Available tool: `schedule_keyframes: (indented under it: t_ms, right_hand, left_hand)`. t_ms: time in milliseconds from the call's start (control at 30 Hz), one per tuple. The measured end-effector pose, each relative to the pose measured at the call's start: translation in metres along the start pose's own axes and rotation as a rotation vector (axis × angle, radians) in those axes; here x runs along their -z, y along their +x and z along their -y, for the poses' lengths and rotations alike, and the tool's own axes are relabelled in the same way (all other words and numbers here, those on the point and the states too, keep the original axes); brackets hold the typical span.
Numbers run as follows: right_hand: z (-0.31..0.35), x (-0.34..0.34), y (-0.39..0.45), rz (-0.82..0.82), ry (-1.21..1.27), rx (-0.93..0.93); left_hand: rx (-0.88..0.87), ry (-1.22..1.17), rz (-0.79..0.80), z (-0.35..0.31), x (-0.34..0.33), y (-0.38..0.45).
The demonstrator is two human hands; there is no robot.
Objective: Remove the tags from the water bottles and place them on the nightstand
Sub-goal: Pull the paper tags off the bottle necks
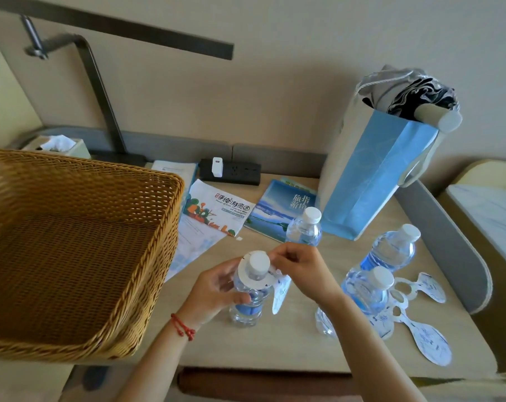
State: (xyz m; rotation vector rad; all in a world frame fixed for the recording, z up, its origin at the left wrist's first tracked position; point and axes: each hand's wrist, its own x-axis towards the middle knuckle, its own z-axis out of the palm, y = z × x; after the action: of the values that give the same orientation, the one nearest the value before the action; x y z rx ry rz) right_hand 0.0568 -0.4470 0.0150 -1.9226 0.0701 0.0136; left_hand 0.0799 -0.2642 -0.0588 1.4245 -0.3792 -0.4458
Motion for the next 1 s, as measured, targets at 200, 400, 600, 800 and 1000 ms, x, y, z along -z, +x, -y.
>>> schedule_keyframes:
  t_ms: [200,400,600,800,1000]
  right_hand:
    - [0.003,0.002,-0.002,-0.026,0.072,0.041]
    - [0.01,0.001,-0.003,-0.04,0.012,0.092]
    - [0.017,-0.004,-0.008,-0.04,0.029,0.105]
    - [0.021,-0.008,-0.016,-0.093,0.018,0.117]
    - [0.022,-0.011,-0.02,-0.127,-0.029,0.134]
  left_hand:
    - [0.031,-0.013,0.016,0.002,0.003,0.001]
    - [0.051,-0.021,0.017,0.005,0.003,0.002]
    - [0.054,-0.05,-0.005,0.006,0.002,0.001]
    - [0.033,-0.056,-0.007,0.005,0.001,-0.001]
    - [0.028,-0.047,-0.022,0.004,-0.001,-0.003]
